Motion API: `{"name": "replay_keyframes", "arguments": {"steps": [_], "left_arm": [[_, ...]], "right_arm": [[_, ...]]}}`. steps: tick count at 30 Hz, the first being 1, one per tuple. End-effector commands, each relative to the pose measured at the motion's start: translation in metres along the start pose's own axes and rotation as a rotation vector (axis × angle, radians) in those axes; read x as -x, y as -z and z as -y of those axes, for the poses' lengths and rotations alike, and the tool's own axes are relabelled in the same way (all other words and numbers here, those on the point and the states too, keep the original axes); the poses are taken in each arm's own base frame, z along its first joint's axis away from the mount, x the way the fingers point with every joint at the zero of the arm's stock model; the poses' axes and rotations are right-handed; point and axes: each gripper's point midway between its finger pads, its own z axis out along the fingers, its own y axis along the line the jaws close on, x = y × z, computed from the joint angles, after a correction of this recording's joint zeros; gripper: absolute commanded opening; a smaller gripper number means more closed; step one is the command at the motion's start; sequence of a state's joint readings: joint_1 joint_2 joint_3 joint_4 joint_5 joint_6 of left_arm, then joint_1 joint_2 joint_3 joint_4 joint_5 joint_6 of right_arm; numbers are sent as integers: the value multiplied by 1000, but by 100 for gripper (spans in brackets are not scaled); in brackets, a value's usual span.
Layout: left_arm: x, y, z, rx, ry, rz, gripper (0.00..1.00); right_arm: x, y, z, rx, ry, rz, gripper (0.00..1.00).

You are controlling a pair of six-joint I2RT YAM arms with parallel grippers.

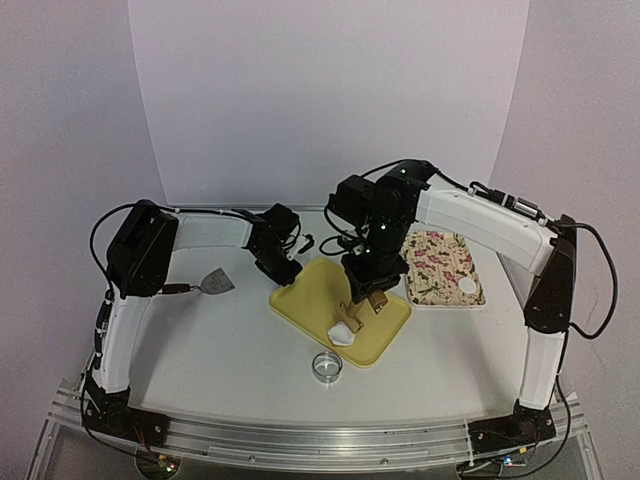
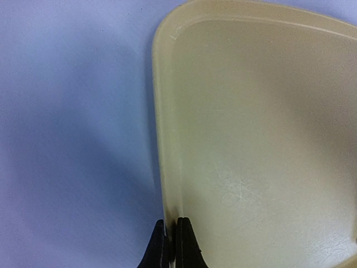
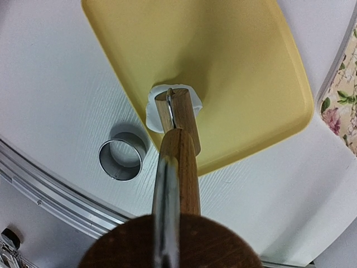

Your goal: Roll out the dumpling wrappers from the dough

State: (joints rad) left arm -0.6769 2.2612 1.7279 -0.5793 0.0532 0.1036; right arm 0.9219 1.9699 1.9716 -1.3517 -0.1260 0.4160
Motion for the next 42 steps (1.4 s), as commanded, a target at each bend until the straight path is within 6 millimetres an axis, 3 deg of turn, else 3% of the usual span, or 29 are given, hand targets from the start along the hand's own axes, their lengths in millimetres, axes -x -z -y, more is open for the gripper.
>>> {"name": "replay_keyframes", "arguments": {"steps": [1,15,24,30,38,42], "left_arm": [[12,11,-3,6,8,37,0],[5,13,-2,3,19,33,0],[2,12,-2,4,25,29,0],[-1,11,-1,-2,30,27,0],[-2,11,3,-23,42,30,0],[1,11,6,-42,47,39,0]], "right_arm": [[-52,4,28,-153,4,-244,0],[-47,-20,34,-217,13,-278,0],[-59,-28,51,-310,-12,-331,0],[-70,-46,56,-344,-6,-412,0],[-64,-69,45,-299,-14,-426,0],[-51,-71,31,-236,-23,-389,0]]}}
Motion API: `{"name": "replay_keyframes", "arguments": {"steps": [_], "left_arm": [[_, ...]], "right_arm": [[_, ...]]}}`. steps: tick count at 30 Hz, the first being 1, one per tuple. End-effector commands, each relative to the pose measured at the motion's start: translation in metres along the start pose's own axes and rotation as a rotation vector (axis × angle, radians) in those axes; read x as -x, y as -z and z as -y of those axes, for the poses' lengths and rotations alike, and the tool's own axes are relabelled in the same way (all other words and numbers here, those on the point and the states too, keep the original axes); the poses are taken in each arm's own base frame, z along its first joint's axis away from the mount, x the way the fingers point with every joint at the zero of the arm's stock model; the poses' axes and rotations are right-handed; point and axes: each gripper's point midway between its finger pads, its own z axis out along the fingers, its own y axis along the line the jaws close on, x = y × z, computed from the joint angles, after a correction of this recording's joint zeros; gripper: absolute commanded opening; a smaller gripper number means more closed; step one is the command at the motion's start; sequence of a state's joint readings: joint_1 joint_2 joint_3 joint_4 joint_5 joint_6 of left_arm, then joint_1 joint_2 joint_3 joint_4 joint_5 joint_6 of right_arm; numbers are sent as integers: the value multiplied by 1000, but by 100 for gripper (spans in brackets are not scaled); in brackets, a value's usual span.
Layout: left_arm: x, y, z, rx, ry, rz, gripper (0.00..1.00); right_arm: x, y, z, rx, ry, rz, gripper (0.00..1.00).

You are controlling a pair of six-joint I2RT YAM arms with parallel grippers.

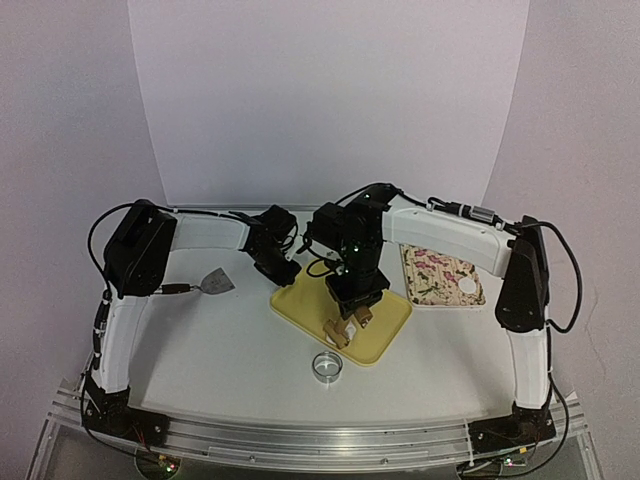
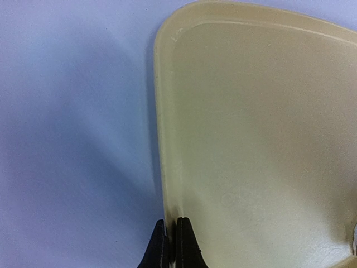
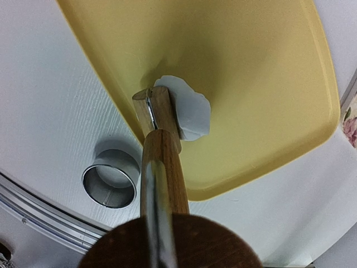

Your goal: Roll out the dumpling wrappers from the dough

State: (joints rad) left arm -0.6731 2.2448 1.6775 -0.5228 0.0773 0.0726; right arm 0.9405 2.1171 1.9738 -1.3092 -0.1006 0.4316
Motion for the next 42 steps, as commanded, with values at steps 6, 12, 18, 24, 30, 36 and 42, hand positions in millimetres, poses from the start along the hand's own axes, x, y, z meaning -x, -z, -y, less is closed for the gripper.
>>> {"name": "replay_keyframes", "arguments": {"steps": [6,12,18,24,30,36,42], "left_arm": [[0,13,3,-10,62,-5,0],[-32,21,-5,54,233,-53,0],[-65,42,1,83,475,-114,0],[-88,59,25,38,693,-171,0],[-90,73,41,8,717,-186,18],[-79,83,52,-67,683,-177,39],[-82,66,44,-28,653,-202,33]], "right_arm": [[-43,-3,33,-170,-39,-253,0],[-65,1,60,-255,-69,-296,0],[-37,44,34,-60,-120,-169,0],[-21,84,9,96,-179,-71,0],[-41,81,22,49,-231,-110,0],[-62,70,31,11,-221,-176,0],[-78,72,42,-14,-183,-186,0]]}}
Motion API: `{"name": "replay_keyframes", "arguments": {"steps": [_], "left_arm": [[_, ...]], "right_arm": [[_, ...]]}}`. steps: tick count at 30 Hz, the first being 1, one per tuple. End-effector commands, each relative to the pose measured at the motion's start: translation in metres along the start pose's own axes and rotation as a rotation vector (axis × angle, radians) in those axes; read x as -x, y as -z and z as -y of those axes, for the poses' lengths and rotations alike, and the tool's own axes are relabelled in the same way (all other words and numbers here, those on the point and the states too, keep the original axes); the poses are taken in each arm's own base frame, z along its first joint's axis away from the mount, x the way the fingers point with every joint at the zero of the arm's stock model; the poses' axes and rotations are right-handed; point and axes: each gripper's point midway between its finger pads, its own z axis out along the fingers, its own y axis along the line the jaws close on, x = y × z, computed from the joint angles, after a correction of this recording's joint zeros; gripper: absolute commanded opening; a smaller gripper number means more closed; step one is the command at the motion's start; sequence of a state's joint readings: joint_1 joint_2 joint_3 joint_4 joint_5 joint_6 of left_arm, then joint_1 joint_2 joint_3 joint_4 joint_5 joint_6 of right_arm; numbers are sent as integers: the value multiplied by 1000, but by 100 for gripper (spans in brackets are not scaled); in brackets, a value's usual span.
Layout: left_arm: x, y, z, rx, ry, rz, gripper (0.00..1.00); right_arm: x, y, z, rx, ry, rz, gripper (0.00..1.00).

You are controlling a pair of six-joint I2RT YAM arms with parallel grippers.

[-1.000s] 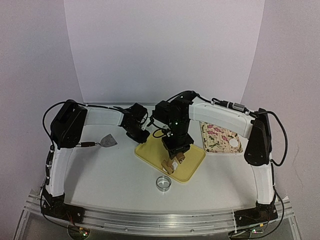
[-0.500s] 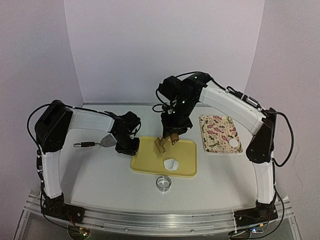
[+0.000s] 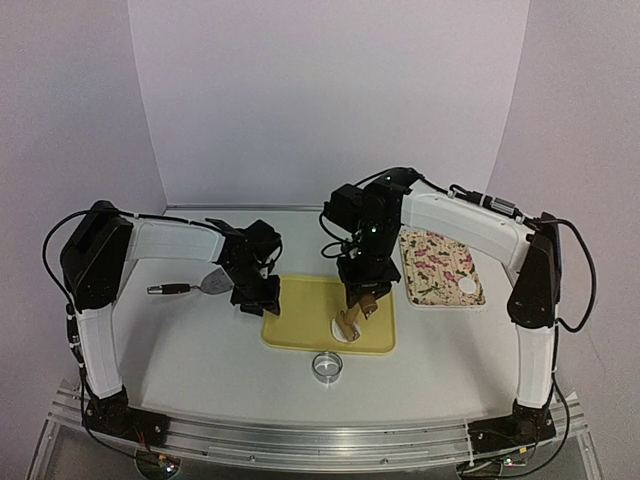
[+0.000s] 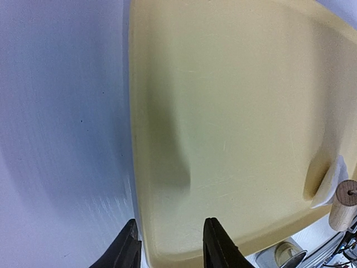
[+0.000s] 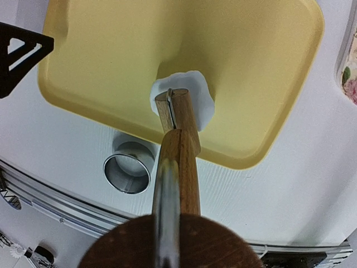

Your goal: Roll out the dumpling wrappers from the dough

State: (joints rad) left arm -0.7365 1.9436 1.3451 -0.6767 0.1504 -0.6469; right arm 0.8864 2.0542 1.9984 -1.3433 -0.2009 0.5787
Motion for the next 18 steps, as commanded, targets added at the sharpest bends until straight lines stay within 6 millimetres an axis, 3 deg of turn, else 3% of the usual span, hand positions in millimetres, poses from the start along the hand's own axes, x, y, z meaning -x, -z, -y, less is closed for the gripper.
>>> {"name": "replay_keyframes", "arguments": {"steps": [1,7,13,18], "left_arm": [[13,1,2,15,-30,17,29],[31,-9,-17,119,-55,65,19],[50,-32,-34,203,-139,89,2],[80,-36,-33,212,-256,144,0]], "right_arm": [[-71,47,48,-144,8,-167,0],[-65,60,55,-166,28,-98,0],[-64,53,58,-190,84,-117,0],[-67,49,66,-222,132,-128,0]]}}
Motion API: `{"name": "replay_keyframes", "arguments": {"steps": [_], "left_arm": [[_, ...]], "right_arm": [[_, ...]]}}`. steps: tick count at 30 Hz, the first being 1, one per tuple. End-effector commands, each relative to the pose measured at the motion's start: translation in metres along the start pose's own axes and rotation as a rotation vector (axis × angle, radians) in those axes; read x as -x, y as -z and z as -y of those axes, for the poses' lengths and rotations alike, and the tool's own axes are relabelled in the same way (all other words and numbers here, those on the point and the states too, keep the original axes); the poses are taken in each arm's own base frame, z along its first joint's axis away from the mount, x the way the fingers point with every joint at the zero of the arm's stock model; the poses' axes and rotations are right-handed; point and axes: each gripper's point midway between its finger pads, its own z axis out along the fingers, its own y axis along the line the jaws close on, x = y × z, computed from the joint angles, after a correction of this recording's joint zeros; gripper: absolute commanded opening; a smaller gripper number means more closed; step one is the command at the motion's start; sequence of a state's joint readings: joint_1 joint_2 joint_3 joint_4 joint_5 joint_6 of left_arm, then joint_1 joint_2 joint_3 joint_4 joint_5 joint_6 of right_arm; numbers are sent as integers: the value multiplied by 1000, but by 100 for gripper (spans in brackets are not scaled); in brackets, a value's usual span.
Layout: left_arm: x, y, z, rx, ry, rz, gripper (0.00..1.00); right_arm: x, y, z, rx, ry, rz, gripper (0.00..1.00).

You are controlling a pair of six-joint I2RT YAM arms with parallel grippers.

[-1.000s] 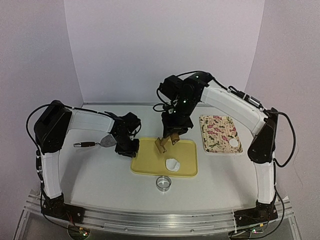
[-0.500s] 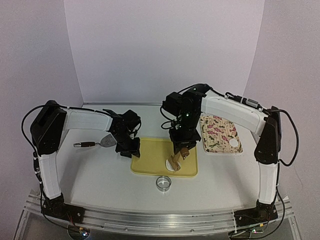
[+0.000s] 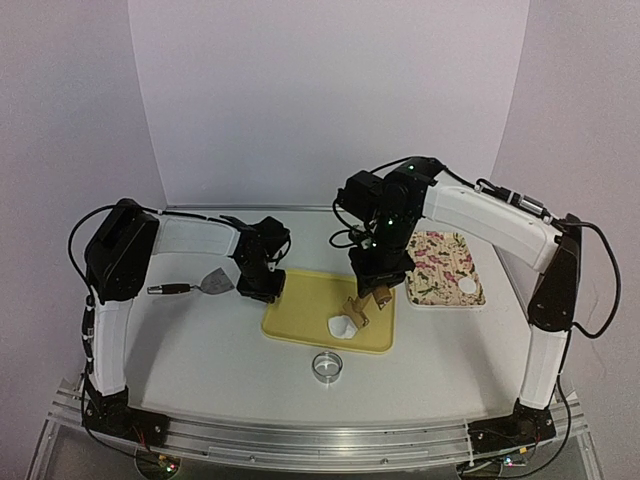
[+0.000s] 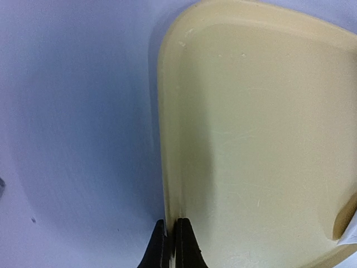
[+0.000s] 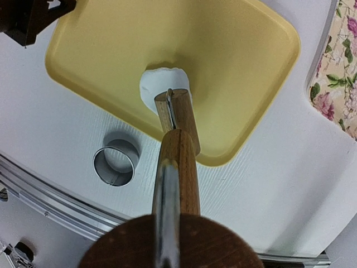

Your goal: Roll out the dumpling wrappers from the dough

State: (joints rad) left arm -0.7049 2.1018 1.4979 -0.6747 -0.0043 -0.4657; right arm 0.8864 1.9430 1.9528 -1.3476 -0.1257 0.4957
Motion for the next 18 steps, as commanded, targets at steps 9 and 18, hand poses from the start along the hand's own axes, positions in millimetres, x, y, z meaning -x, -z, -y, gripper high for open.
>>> {"name": "replay_keyframes", "arguments": {"steps": [9,18], "left_arm": [[62,-25,21,-85,-416,157,0],[75,-36,39,-145,-545,170,0]], "right_arm": [[-54,15,44,-193,134,-232,0],[-40,3,39,-202,220,-238,0]]}}
